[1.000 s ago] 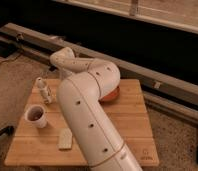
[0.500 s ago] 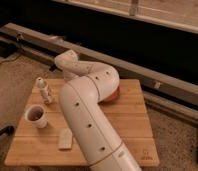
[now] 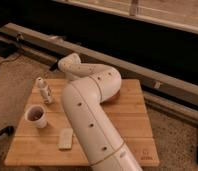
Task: Push the eraser across the table
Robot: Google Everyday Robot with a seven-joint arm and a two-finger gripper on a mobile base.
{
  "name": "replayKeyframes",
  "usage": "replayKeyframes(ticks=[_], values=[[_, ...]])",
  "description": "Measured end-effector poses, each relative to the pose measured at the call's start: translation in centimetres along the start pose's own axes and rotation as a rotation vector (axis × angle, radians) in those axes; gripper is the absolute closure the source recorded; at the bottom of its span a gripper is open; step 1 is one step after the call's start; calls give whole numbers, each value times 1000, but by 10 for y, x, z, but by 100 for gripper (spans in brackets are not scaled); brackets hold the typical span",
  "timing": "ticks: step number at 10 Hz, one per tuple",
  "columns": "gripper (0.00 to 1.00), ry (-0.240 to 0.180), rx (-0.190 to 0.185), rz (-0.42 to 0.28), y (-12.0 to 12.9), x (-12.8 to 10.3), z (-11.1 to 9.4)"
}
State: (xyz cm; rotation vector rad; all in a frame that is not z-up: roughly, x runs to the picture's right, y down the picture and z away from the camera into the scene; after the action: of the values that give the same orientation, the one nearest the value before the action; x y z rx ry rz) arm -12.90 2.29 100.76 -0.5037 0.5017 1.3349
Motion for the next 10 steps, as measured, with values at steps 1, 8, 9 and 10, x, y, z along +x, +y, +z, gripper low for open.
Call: replayKeyframes(ticks=[1, 8, 9, 10], values=[[31, -4, -2, 1, -2, 2, 0], [31, 36, 0, 22, -36, 56, -2], [31, 45, -3, 29, -41, 63, -2], [31, 56, -9, 37, -48, 72, -2]])
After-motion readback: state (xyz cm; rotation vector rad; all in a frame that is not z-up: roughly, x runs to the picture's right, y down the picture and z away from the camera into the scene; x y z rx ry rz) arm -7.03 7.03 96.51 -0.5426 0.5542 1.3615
